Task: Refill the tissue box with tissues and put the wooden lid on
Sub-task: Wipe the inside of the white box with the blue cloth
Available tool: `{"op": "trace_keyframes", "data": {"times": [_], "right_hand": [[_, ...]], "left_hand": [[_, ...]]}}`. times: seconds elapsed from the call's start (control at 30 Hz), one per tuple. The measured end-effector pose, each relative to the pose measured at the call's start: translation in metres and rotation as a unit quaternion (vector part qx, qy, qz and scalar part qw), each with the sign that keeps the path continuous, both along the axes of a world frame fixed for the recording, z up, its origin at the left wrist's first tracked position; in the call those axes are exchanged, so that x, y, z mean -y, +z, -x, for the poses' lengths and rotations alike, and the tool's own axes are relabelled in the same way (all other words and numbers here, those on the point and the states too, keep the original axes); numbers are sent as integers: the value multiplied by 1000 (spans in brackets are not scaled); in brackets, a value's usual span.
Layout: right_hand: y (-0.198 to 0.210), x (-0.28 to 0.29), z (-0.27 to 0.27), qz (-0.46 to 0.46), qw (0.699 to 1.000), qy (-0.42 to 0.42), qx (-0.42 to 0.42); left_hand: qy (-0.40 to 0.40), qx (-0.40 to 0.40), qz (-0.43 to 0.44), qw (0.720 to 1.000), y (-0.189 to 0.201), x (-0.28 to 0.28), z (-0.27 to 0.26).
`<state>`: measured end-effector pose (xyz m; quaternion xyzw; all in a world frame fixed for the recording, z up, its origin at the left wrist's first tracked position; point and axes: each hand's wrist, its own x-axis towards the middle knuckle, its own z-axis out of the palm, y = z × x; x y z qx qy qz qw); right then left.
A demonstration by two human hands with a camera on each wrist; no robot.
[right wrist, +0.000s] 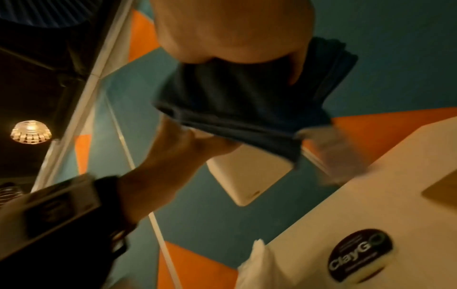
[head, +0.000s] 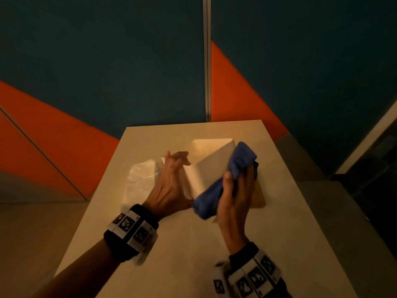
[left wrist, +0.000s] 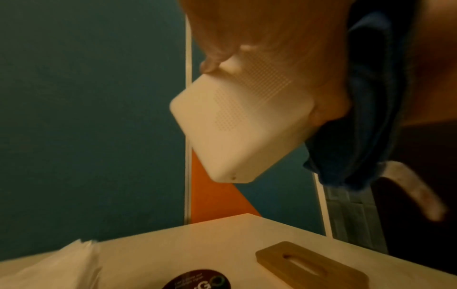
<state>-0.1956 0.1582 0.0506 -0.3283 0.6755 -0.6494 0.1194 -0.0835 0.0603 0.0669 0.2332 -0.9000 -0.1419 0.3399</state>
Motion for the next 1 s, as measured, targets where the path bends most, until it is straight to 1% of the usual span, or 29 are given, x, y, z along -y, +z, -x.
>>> {"op": "trace_keyframes", "data": {"times": [0.03,0.07,0.1,0.17,0.23,0.27,0.33,0.4,0.43,0.47,0.5,0.53,0.57,0.6,0.63,0.67,0.7,0.73,0.8,0.87,0.93,1.0], "right_hand": [[0,2,8,12,1000,-1,18],[0,3,14,28,999,0,17],[-1,4,16,44,999,-1,-8],[-7,1,7,38,993,7,-115],[-17,-1,-5,-26,969,12,-245],[-20,-2,-9,-52,958,13,-282],[-20,0,-11,-69,945,19,-319],[-14,2,-4,-56,942,13,-329],[-9,2,0,-43,947,3,-317],[-1,3,5,-29,961,6,-274],[9,3,9,-12,980,21,-196],[20,3,13,6,995,45,-93],[26,4,18,31,996,77,15],[32,6,23,63,985,102,120],[35,8,28,91,965,120,215],[37,10,32,113,942,131,288],[38,11,35,125,920,140,344],[39,10,36,121,904,144,384],[40,6,39,94,885,175,420],[40,-3,44,61,877,215,425],[32,-7,52,55,874,229,425],[35,-4,54,35,872,246,421]], "left_hand": [[-7,6,-15,1000,-2,2,-3],[-12,10,-36,999,-3,4,-6],[-9,16,-62,998,-4,6,-7],[13,37,-102,994,-4,6,-4],[36,64,-102,992,-3,5,1],[40,78,-88,992,-4,5,2],[37,80,-67,994,-4,5,2],[33,66,-93,993,1,4,1],[21,53,-107,993,4,5,0],[6,36,-109,993,8,6,0],[-5,22,-109,994,10,7,-1],[-5,18,-109,994,11,8,-2],[0,16,-107,994,13,9,-3],[1,12,-103,995,13,11,-4],[-3,3,-97,995,14,13,-6],[-10,-10,-93,996,14,14,-7],[-21,-21,-84,996,14,17,-8],[-34,-30,-67,997,13,19,-8],[-56,-43,-31,997,11,25,-10],[-80,-48,-23,995,10,30,-11],[-115,-41,-31,992,10,35,-13],[-118,0,-54,992,16,36,-15]]}}
